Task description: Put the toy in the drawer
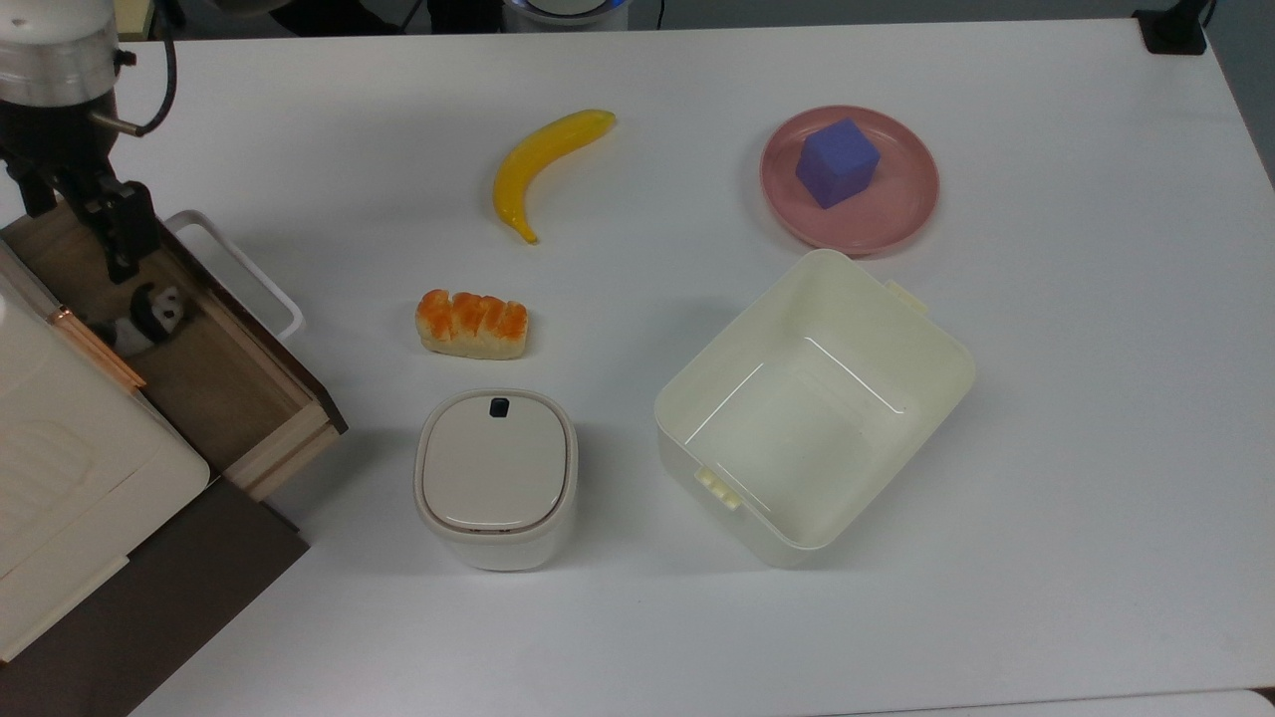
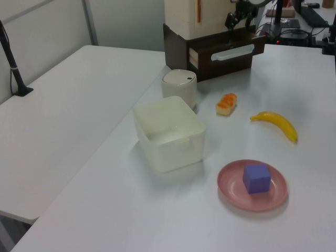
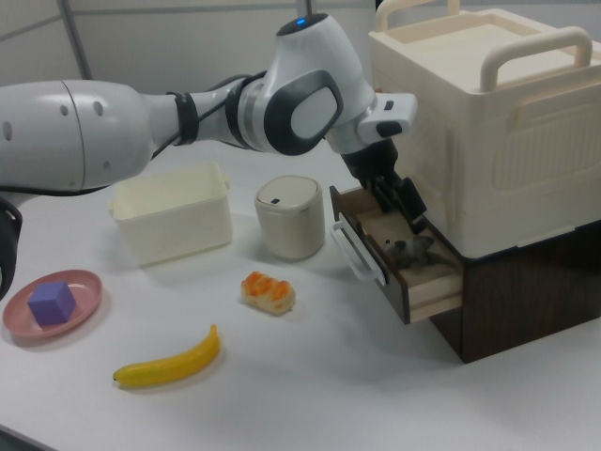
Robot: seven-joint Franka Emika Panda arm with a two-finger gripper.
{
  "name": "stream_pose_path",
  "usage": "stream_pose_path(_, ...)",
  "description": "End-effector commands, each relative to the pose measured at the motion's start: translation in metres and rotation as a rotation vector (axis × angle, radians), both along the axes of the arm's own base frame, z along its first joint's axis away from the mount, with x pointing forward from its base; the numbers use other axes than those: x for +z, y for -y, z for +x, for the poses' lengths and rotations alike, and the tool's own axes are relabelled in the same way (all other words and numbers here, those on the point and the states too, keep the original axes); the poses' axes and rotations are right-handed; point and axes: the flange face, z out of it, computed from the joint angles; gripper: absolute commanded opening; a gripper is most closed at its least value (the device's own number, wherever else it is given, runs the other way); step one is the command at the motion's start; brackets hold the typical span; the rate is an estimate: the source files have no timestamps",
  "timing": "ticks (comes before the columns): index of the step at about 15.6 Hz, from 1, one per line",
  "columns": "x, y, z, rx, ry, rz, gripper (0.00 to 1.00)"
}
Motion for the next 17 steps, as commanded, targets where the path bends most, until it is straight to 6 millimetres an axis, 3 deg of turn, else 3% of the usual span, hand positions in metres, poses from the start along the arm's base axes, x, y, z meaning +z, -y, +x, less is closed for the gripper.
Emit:
stream_pose_path(1, 0.034, -0.020, -0.017, 0.000, -0.045, 0.022, 1.00)
stream_pose_path(3, 0.048, -0.039, -0.026, 0.022, -0.099, 0.043, 1.00)
stream_pose_path(5, 0.059, -0.076, -0.035, 0.090, -0.206, 0.073, 1.00)
stream_pose_path(7, 0.068, -0.098, -0.043, 0.124, -0.259, 0.088, 1.00)
stream_pose_path(12, 0.108, -0.130, -0.063, 0.165, -0.236, 0.144, 1.00)
stream_pose_path(17, 0.124, -0.144, -0.081, 0.183, -0.251, 0.243, 1.00)
